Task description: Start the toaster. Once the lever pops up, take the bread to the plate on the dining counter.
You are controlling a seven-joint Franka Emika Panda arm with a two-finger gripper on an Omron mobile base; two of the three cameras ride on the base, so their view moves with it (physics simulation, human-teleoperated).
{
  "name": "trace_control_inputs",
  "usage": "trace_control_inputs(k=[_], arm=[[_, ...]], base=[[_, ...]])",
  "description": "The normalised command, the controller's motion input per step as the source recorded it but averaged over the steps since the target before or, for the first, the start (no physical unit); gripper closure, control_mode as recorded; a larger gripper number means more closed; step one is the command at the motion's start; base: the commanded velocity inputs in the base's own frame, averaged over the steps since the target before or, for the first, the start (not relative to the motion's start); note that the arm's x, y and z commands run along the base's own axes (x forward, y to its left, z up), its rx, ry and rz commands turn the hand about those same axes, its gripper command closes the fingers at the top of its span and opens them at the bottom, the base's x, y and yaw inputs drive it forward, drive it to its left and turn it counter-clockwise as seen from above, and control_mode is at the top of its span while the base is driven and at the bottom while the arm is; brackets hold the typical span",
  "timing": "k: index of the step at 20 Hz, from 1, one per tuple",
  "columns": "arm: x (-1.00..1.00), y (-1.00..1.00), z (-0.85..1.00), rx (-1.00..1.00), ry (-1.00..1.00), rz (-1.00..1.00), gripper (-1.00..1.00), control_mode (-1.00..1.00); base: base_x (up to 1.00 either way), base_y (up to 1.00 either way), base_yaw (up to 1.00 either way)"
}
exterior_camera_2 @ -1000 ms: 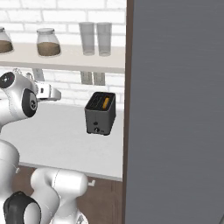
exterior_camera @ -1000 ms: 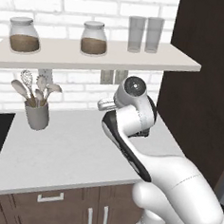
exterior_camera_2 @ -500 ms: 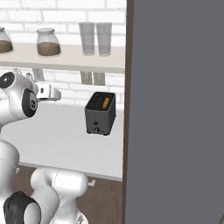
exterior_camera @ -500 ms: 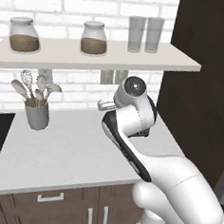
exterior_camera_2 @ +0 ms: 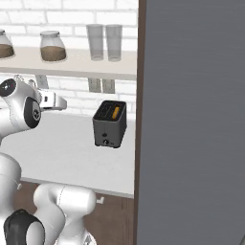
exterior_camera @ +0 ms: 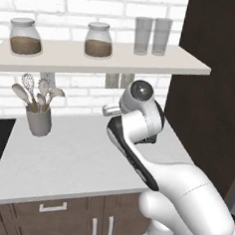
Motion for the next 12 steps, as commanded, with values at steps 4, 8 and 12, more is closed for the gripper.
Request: trace_control_inputs(k=[4, 8, 12], arm=[[0.0, 0.0, 0.0, 0.0, 0.0, 0.0, -1.0, -1.0], [0.0, 0.0, 0.0, 0.0, 0.0, 0.0, -1.0, -1.0], [0.0, 0.0, 0.0, 0.0, 0.0, 0.0, -1.0, -1.0]], base=[[0.0, 0.0, 0.0], [0.0, 0.0, 0.0], [0.0, 0.0, 0.0]])
